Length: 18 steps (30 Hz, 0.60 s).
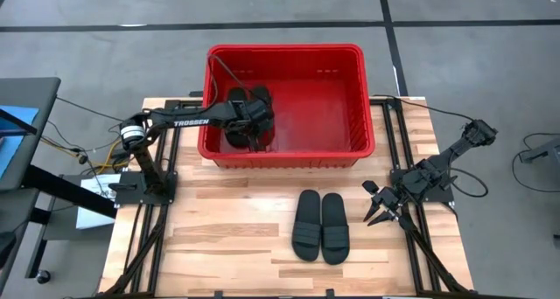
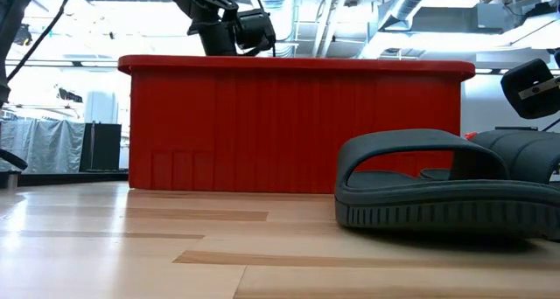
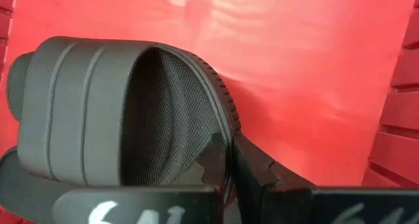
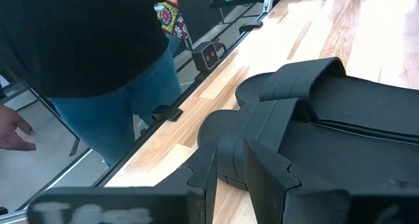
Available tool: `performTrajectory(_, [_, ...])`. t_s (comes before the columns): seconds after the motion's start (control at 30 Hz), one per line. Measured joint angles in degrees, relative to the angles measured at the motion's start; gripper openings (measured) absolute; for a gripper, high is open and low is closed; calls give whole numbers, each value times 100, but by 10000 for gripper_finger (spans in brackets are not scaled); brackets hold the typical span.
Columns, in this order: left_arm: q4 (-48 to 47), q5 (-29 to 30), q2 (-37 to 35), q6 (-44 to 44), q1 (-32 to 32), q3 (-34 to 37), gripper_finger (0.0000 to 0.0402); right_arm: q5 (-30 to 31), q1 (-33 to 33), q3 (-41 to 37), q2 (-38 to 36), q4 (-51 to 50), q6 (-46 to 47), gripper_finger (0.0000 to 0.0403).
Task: Pick and place slides into bin
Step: Put the left black slide into the red bin
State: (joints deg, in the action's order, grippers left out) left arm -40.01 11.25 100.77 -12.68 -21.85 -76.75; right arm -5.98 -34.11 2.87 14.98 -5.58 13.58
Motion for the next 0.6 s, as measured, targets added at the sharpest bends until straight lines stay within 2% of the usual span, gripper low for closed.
performTrajectory(0.17, [0,0,2,1,0,0,10,0,0,0,0,0,-1,66])
performTrajectory(0.6, [2,17,4,-1,0,0,79,-1,1,-1,0,0,0,66])
